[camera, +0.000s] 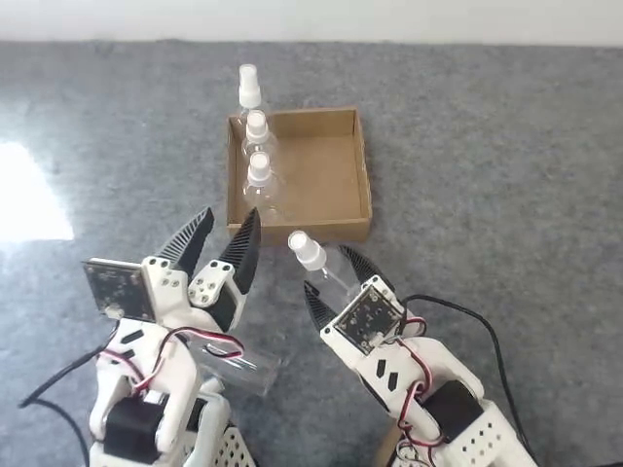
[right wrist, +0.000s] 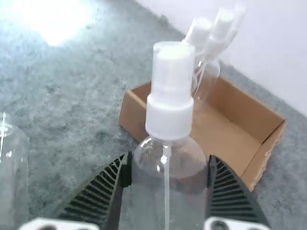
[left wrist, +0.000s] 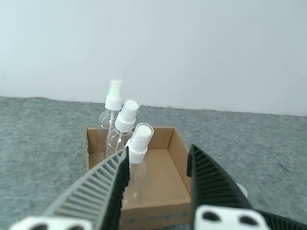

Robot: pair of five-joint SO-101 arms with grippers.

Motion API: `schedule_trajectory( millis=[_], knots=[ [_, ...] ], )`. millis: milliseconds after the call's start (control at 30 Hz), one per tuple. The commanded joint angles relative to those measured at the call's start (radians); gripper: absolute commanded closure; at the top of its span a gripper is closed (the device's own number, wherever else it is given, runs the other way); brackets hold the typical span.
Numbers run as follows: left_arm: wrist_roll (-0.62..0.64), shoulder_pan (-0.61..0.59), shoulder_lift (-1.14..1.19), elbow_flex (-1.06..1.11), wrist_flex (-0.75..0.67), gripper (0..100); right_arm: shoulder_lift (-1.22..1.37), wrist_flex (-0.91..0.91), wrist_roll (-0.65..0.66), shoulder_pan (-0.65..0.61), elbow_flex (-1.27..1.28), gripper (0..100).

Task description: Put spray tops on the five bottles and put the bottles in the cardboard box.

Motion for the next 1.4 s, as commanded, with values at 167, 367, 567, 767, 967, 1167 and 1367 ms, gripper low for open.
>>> schedule_trajectory(
  millis=[167,367,567,767,967,1167,1367],
  knots=[
    [0.003,-0.003,-0.003,-0.050,0.014,82,-0.012,-0.147,-0.009,0.008,-0.064,83.0],
    [0.003,-0.003,-0.003,-0.047,0.015,82,-0.013,-0.168,-0.009,-0.031,-0.075,83.0],
    [0.003,0.006,-0.003,-0.028,0.011,82,-0.013,-0.154,-0.009,-0.085,-0.074,83.0],
    [0.002,0.075,-0.003,-0.013,0.009,82,-0.013,-0.150,-0.009,-0.107,-0.075,83.0],
    [-0.005,0.161,-0.003,0.019,0.009,82,-0.013,-0.151,-0.009,-0.104,-0.075,83.0],
    [-0.041,0.195,-0.003,0.024,0.009,82,-0.013,-0.153,-0.009,-0.102,-0.075,83.0],
    [-0.040,0.199,-0.003,0.028,0.009,82,-0.013,-0.148,-0.008,-0.099,-0.074,83.0]
  ],
)
